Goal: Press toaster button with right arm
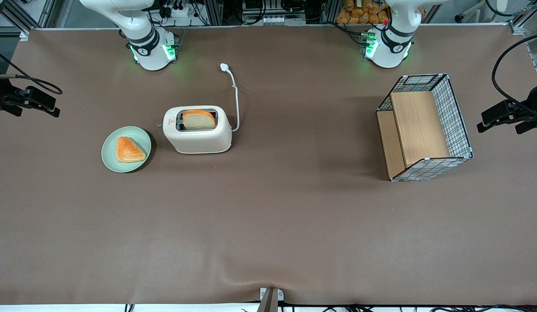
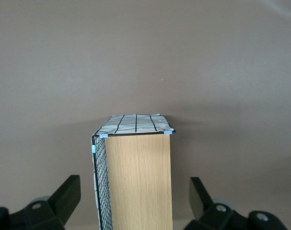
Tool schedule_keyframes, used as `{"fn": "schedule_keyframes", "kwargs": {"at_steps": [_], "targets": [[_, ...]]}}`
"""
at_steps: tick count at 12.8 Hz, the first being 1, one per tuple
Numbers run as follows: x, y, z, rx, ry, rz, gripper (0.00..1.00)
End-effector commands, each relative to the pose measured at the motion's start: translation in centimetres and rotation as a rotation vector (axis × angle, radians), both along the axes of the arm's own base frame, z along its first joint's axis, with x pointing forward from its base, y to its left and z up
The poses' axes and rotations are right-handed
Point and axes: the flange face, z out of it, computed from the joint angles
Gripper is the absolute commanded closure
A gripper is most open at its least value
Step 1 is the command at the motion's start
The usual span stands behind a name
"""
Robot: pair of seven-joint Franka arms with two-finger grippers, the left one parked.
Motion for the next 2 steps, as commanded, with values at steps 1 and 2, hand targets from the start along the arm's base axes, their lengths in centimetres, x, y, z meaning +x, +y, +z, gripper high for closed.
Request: {"fn": "schedule_keyframes", "kwargs": {"at_steps": [1, 2], "targets": [[0.21, 0.14, 0.41, -0.006, 0.005, -0.014, 0.00], [0.19, 0.22, 0.32, -0.006, 0.008, -0.012, 0.00]]}}
